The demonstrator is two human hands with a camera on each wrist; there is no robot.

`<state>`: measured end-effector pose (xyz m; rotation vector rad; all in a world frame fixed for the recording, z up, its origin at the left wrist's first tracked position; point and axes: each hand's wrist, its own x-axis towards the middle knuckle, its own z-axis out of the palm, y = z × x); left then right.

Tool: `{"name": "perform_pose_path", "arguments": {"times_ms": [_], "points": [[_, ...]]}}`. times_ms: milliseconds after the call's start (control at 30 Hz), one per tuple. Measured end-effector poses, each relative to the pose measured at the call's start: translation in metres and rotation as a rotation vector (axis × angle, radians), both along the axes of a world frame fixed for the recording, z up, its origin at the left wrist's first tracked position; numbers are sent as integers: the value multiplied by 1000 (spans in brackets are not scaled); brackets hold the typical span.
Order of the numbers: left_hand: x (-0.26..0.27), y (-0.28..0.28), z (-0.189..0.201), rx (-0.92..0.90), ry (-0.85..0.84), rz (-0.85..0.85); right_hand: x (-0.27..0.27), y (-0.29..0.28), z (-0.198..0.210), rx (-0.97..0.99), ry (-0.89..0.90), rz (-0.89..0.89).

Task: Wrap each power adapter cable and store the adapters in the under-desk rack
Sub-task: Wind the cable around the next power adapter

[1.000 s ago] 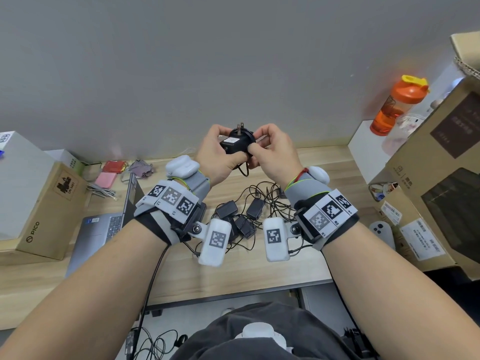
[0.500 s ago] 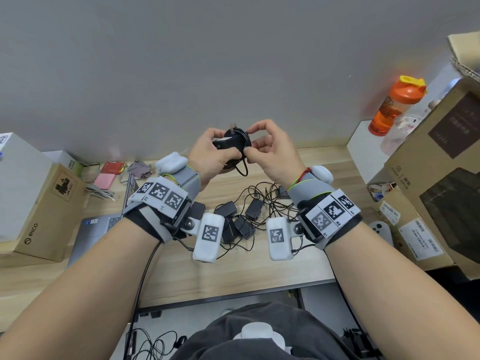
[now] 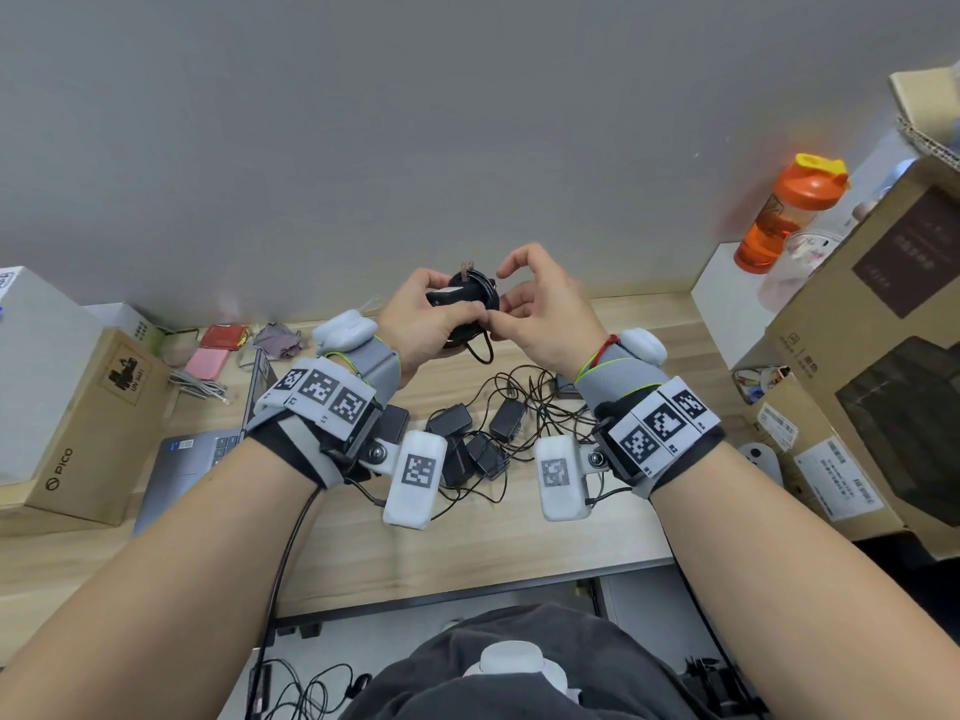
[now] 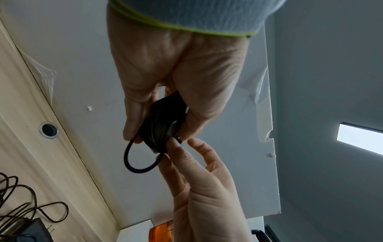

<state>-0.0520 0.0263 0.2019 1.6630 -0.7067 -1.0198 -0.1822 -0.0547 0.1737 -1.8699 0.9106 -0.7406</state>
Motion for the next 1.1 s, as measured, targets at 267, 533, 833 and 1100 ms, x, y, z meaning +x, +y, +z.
{"name": "perform_pose_path", "arguments": {"times_ms": [267, 533, 833, 1100], "points": [[-2, -1, -5, 34, -45, 4, 0, 8, -5, -244, 160, 81], [7, -1, 1, 35, 154, -4, -6, -4, -3, 55, -77, 142], [9, 4, 6, -17, 344, -18, -12, -10, 1, -19, -190, 93], [8, 5, 6, -4, 302, -12, -10, -13, 3, -137, -5, 119]]}}
